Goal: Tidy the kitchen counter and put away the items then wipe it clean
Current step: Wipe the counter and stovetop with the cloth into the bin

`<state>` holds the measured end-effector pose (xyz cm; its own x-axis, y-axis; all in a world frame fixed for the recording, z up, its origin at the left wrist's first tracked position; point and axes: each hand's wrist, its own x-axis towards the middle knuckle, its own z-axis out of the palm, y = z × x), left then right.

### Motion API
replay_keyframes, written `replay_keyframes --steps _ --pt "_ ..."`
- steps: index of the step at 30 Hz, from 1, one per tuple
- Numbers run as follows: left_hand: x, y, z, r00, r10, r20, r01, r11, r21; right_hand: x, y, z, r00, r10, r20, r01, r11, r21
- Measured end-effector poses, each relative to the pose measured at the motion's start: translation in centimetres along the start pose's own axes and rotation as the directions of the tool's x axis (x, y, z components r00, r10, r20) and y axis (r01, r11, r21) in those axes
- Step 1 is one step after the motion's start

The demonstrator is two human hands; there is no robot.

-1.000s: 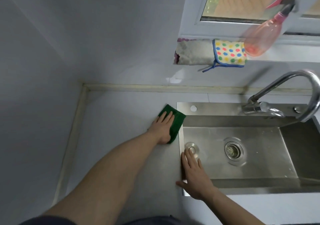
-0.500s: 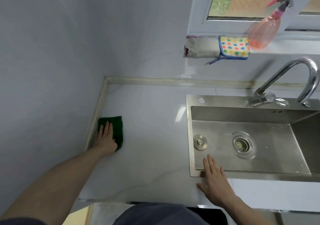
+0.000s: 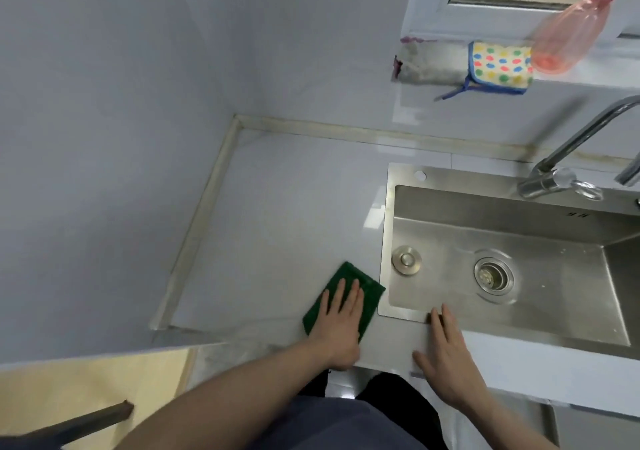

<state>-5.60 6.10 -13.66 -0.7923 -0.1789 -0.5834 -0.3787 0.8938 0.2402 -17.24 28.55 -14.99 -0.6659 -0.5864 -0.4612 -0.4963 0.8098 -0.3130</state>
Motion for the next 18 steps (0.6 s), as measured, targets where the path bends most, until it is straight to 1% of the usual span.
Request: replay_keyframes --steps 2,4,6,8,10,11,13,14,16,17,18 --pt "-0.1 2.0 1.4 0.999 0.042 -0.004 -0.042 0.998 0.035 -0.8 1.7 -0.6 1.0 0.019 -0.001 -0.019 1.0 0.015" --pt "-0.5 1.7 1.6 0.998 0.042 -0.044 -0.04 0.998 0.048 -1.6 4.4 -1.2 0.998 0.065 -0.002 -0.065 0.998 -0.014" --pt "-1.1 0.1 1.3 0.995 0.019 -0.096 -0.013 0.998 0.058 -2.6 7.1 -1.6 0.993 0.114 0.005 -0.113 0.991 -0.065" --pt "-1.8 -1.7 1.2 0.986 -0.091 -0.139 0.095 0.995 0.02 -4.0 10.2 -2.2 0.983 0.183 0.005 -0.182 0.979 -0.095" --pt "-3.0 -3.7 1.3 0.948 -0.278 -0.154 0.268 0.96 -0.081 -5.5 12.9 -2.8 0.972 0.235 0.026 -0.232 0.969 -0.087" --pt "-3.6 -4.7 1.3 0.919 -0.366 -0.15 0.35 0.929 -0.121 -6.2 14.2 -3.0 0.971 0.236 0.045 -0.232 0.969 -0.082" --pt "-4.3 -5.9 1.3 0.869 -0.485 -0.097 0.463 0.867 -0.185 -7.3 15.8 -3.4 0.976 0.203 0.083 -0.196 0.977 -0.087" --pt "-4.2 -5.8 1.2 0.85 -0.521 -0.078 0.496 0.841 -0.215 -7.6 16.3 -3.6 0.979 0.183 0.086 -0.177 0.981 -0.082" --pt "-3.2 -3.2 1.0 0.824 -0.564 -0.055 0.531 0.803 -0.271 -8.2 16.8 -3.8 0.983 0.164 0.083 -0.16 0.986 -0.055" --pt "-2.7 -1.0 1.0 0.822 -0.568 -0.037 0.534 0.792 -0.297 -8.6 16.7 -3.9 0.983 0.164 0.084 -0.163 0.986 -0.028" --pt "-2.3 1.5 1.2 0.835 -0.549 -0.022 0.517 0.798 -0.31 -8.8 16.6 -3.9 0.984 0.162 0.077 -0.163 0.987 0.005"
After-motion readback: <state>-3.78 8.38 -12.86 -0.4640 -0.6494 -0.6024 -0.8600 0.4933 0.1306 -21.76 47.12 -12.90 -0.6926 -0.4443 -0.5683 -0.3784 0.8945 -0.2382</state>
